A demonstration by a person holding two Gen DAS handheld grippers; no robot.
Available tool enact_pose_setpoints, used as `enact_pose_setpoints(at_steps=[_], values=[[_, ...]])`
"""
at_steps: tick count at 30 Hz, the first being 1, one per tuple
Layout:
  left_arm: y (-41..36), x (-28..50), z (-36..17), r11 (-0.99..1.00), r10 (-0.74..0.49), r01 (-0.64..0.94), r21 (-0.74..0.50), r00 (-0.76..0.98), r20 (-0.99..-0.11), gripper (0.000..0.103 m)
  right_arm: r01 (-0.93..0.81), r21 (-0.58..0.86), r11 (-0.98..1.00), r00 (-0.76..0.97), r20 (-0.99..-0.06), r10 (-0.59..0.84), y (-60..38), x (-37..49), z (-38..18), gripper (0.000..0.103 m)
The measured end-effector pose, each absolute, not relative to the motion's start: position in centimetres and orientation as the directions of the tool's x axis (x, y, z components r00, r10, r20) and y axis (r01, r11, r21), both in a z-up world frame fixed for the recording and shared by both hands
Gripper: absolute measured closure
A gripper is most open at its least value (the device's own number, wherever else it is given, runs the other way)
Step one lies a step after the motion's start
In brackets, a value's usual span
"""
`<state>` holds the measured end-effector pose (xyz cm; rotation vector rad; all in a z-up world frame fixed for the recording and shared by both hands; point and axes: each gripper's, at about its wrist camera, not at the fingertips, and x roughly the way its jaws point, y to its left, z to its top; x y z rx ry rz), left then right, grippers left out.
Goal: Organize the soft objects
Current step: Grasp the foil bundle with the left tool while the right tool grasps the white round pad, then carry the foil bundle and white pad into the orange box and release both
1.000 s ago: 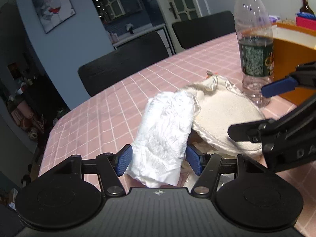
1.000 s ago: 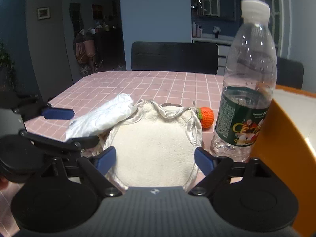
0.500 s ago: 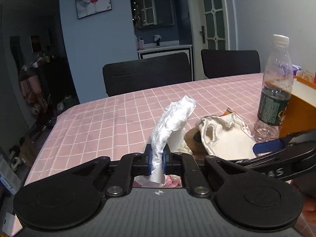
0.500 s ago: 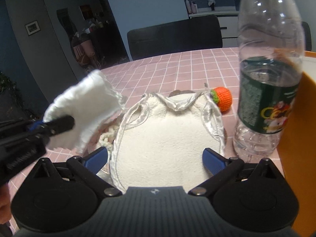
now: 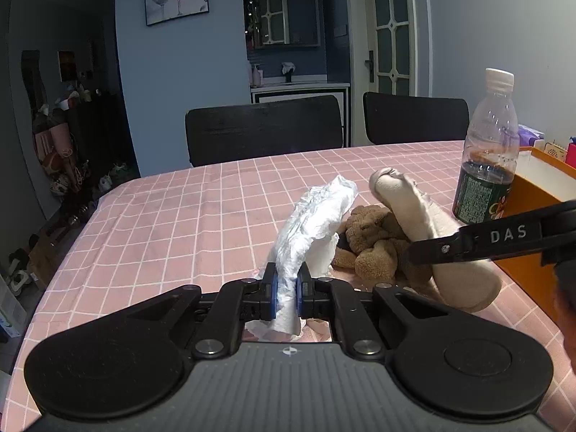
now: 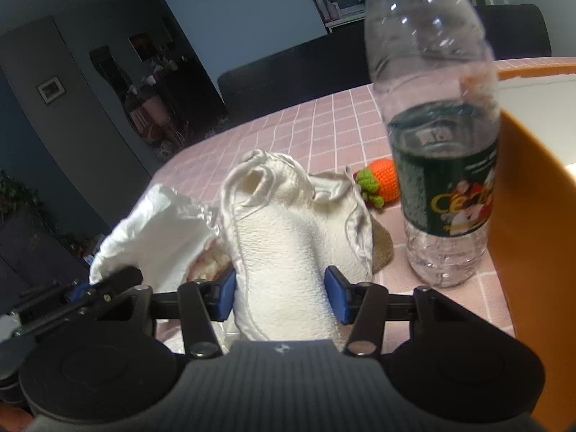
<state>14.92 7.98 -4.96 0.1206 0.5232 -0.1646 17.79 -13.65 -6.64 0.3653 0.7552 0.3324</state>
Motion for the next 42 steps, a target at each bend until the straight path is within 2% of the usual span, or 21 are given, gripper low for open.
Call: enact_pose_setpoints(at_steps=[1, 3, 8, 15, 21, 28, 42], values=[[8.0, 14.7, -4.8, 0.98, -0.124, 0.183, 0.071, 0.856, -0.502, 0.093, -0.162, 0.441, 0.883, 0.684, -0.594, 0.422, -13.9, 17.6, -6.2, 0.071], [7.9, 14.3, -4.4, 0.982, -0.122, 0.178, 0.069, 0.864, -0.488, 0.093, -0.17, 0.43, 0.887, 0.691, -0.59, 0.418, -14.1, 17.3, -5.4, 0.08], [7.4, 12.8, -2.9, 0.98, -0.124, 0.18, 0.079, 0.877, -0.465, 0.093, -0.214, 0.36, 0.908, 0.727, -0.562, 0.394, -14.0, 15.2, -3.2, 0.085], [6.2, 9.5, -0.7, 0.977, -0.153, 0.202, 0.072, 0.891, -0.427, 0.093, -0.275, 0.266, 0.924, 0.767, -0.519, 0.378, -14.1, 11.0, -0.4, 0.085], [4.6, 6.5, 1.5, 0.966, -0.225, 0.257, 0.038, 0.901, -0.37, 0.093, -0.306, 0.235, 0.922, 0.786, -0.485, 0.384, -15.6, 7.4, 2.2, 0.085], [1.3, 4.7, 3.4, 0.945, -0.289, 0.322, 0.065, 0.91, -0.297, 0.093, -0.3, 0.206, 0.931, 0.801, -0.476, 0.363, -19.3, 4.0, 4.3, 0.085], [-8.1, 7.0, 3.7, 0.853, -0.448, 0.507, 0.123, 0.833, -0.324, 0.094, -0.201, 0.052, 0.978, 0.821, -0.536, 0.197, -29.0, 3.1, 8.3, 0.085]])
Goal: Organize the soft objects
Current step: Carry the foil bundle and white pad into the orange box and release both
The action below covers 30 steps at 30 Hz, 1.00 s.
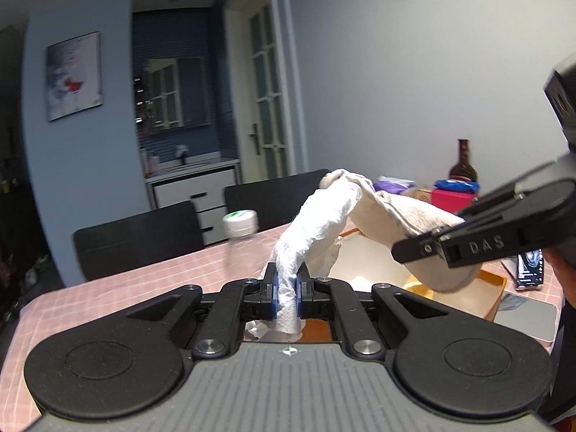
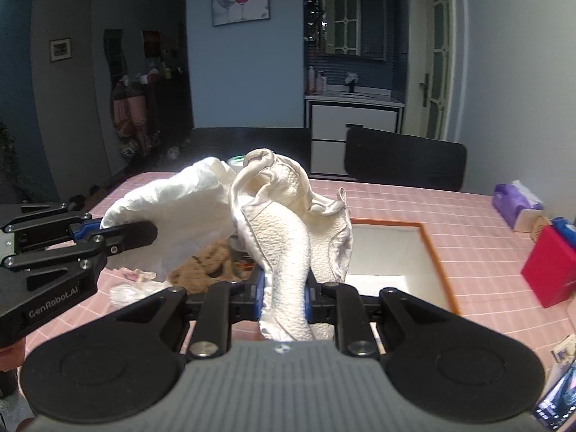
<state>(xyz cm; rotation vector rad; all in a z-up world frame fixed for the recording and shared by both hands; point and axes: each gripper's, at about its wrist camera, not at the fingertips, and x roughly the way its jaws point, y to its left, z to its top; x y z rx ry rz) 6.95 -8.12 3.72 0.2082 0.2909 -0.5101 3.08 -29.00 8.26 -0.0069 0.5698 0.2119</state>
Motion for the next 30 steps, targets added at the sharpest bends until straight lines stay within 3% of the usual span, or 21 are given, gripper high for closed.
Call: enact_pose_setpoints(at_steps=[5, 13, 25, 30], values=[[-11.6, 9.1, 3.4, 0.829, -0.47, 0.543, 0.138, 0.808, -0.355, 0.094, -0.152, 0.052, 0.987, 0.81, -0.566, 0.154, -32.6, 5.7, 8.6, 0.085], [-17.2, 13.4, 1.8, 0.803, -0.395, 0.534, 0.266, 0.81, -0.434, 0.094, -0.094, 0.063, 0.994, 0.756, -0.645, 0.112, -36.7, 12.3, 7.7, 0.085], [-22.1, 19.4, -3.7, 0.712, -0.235, 0.563, 0.421, 0.755, -0.612, 0.094, -0.032, 0.161, 0.986, 0.596, -0.789, 0.149, -39.3, 20.9, 0.2, 0.081], [-22.5, 20.2, -5.5, 0.698, -0.176, 0.56, 0.447, 0.738, -0.651, 0.093, -0.043, 0.147, 0.988, 0.542, -0.827, 0.147, -38.8, 22.2, -2.0, 0.067]])
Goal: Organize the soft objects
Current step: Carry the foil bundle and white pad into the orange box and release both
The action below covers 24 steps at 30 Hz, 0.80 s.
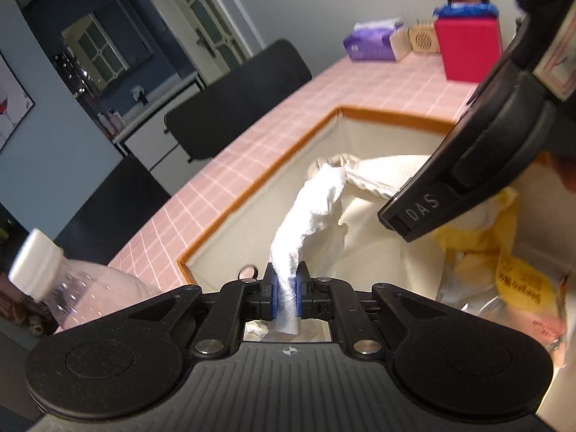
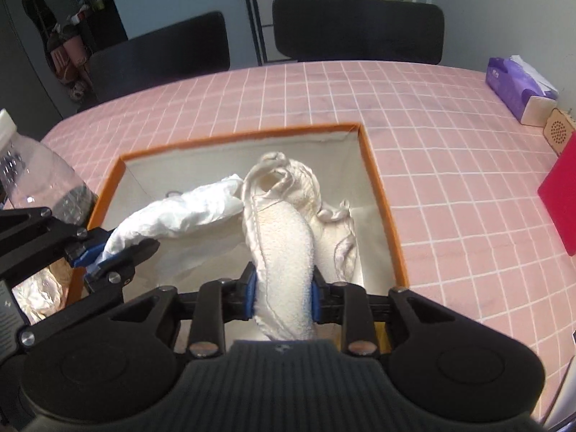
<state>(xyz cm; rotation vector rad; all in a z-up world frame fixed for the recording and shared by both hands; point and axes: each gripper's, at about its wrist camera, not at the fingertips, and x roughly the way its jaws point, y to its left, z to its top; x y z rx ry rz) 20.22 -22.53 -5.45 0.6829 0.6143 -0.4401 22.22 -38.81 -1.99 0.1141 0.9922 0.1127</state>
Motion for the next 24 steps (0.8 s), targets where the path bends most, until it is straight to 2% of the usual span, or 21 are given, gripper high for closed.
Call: enact_pose_setpoints(at_steps=[5, 7, 10, 11, 12, 16, 20, 24], values=[[-22.9, 20.4, -6.1, 0.688, -0.158, 0.571, 0.448, 0.721, -0.675, 0.092, -0.091, 0.105, 0.99, 0.534, -0.834, 0.138, -38.2, 22.5, -2.8, 0.064], [-23.2, 20.4, -6.3, 0.684, -0.15, 0.572, 0.453, 0.718, -0.68, 0.085, -0.106, 0.093, 0.99, 0.53, -0.837, 0.135, -37.9, 22.6, -3.1, 0.064], [-23.0, 20.2, -6.3, 0.692, -0.142, 0.563, 0.452, 0.72, -0.68, 0.083, -0.119, 0.086, 0.989, 0.53, -0.837, 0.136, -37.7, 22.5, -3.3, 0.062], [-22.9, 20.2, -6.2, 0.694, -0.14, 0.56, 0.453, 0.722, -0.678, 0.083, -0.122, 0.085, 0.989, 0.535, -0.834, 0.138, -37.7, 22.2, -3.3, 0.058], [-22.8, 20.0, -6.1, 0.697, -0.14, 0.556, 0.453, 0.725, -0.674, 0.078, -0.127, 0.085, 0.988, 0.54, -0.83, 0.141, -37.6, 21.9, -3.1, 0.053], [-22.3, 18.9, -5.2, 0.716, -0.158, 0.537, 0.445, 0.746, -0.647, 0.053, -0.137, 0.078, 0.988, 0.566, -0.812, 0.142, -37.5, 21.2, -2.0, 0.047], [-21.9, 17.7, -4.0, 0.731, -0.184, 0.529, 0.43, 0.76, -0.623, 0.051, -0.129, 0.083, 0.988, 0.593, -0.792, 0.145, -37.4, 20.4, -0.7, 0.044], [-21.2, 16.2, -2.7, 0.743, -0.215, 0.52, 0.421, 0.781, -0.587, 0.049, -0.129, 0.087, 0.988, 0.626, -0.765, 0.149, -37.1, 18.8, 0.8, 0.035]])
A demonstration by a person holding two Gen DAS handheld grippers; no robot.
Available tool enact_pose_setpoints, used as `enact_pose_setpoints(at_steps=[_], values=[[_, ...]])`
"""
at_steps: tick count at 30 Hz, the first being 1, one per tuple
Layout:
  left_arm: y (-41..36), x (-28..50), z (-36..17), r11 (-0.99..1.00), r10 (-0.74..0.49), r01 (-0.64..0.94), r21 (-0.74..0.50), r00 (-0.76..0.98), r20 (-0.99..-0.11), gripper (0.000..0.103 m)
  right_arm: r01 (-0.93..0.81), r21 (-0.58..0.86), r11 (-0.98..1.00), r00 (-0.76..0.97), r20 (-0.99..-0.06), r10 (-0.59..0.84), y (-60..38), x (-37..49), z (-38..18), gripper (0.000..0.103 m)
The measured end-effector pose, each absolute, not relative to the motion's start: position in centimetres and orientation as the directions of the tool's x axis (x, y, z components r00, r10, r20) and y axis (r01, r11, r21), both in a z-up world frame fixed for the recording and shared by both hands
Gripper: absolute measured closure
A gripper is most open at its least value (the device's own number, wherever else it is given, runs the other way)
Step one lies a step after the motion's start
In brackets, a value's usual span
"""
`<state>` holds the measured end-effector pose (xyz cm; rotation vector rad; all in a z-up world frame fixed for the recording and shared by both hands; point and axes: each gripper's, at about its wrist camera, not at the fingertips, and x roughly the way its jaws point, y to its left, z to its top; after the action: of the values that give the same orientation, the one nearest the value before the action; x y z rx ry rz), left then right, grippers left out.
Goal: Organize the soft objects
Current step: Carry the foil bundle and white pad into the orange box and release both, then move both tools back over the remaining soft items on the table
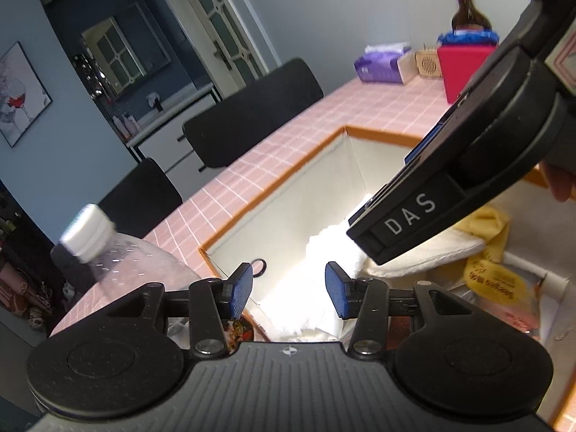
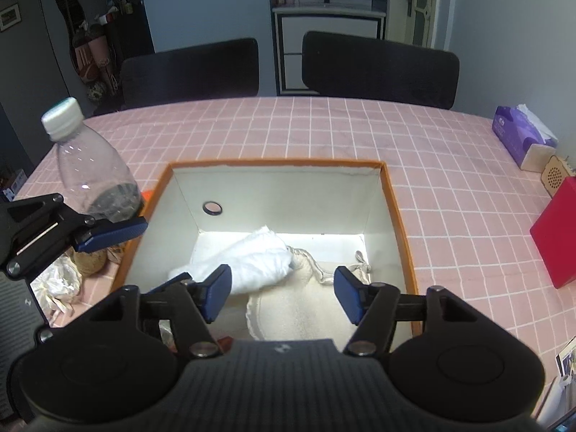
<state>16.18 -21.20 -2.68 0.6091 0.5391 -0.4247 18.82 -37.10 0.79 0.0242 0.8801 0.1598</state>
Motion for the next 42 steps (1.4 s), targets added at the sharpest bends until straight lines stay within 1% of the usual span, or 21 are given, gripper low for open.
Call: enact_pose_setpoints(at_steps=[4, 6, 7, 10, 15, 23, 28, 30, 35, 42], values=[[-20.0, 14.7, -1.5, 0.761, -0.25, 0.515, 0.393, 0.793, -0.555, 0.048, -0.126, 0.081, 0.989, 0.664, -0.734, 0.145, -36.6, 17.0, 2.3, 0.033], [-19.6, 14.1, -1.2, 0.772, -0.267, 0.514, 0.375, 0.797, -0.541, 0.048, -0.124, 0.079, 0.989, 0.678, -0.721, 0.143, -36.3, 16.1, 2.9, 0.028], [-19.2, 13.9, -1.1, 0.777, -0.275, 0.511, 0.367, 0.8, -0.533, 0.048, -0.126, 0.079, 0.989, 0.683, -0.716, 0.145, -36.1, 15.7, 3.2, 0.027], [-18.5, 13.6, -1.1, 0.789, -0.277, 0.501, 0.356, 0.807, -0.521, 0.048, -0.129, 0.073, 0.989, 0.693, -0.706, 0.143, -35.4, 14.7, 3.5, 0.026], [-16.4, 12.3, -1.0, 0.798, -0.295, 0.496, 0.344, 0.817, -0.495, 0.048, -0.137, 0.017, 0.99, 0.706, -0.7, 0.11, -33.7, 13.0, 3.8, 0.026], [-11.8, 9.8, -1.0, 0.847, -0.325, 0.463, 0.262, 0.84, -0.434, 0.048, -0.19, -0.032, 0.981, 0.752, -0.647, 0.125, -30.0, 9.3, 4.7, 0.026], [-9.1, 8.0, -1.7, 0.866, -0.318, 0.437, 0.242, 0.856, -0.407, 0.047, -0.238, -0.049, 0.97, 0.797, -0.581, 0.166, -26.7, 5.8, 4.2, 0.025], [-7.8, 7.5, -2.1, 0.885, -0.306, 0.414, 0.213, 0.862, -0.404, 0.047, -0.26, -0.062, 0.963, 0.804, -0.567, 0.18, -25.5, 4.7, 4.0, 0.024], [-4.1, 6.7, -3.6, 0.927, -0.273, 0.35, 0.134, 0.876, -0.397, 0.047, -0.276, -0.111, 0.955, 0.836, -0.518, 0.182, -22.8, 2.7, 2.7, 0.023], [0.5, 6.1, -6.5, 0.966, -0.195, 0.248, 0.068, 0.879, -0.436, 0.047, -0.321, -0.023, 0.947, 0.843, -0.463, 0.275, -19.7, 1.9, -1.5, 0.022]])
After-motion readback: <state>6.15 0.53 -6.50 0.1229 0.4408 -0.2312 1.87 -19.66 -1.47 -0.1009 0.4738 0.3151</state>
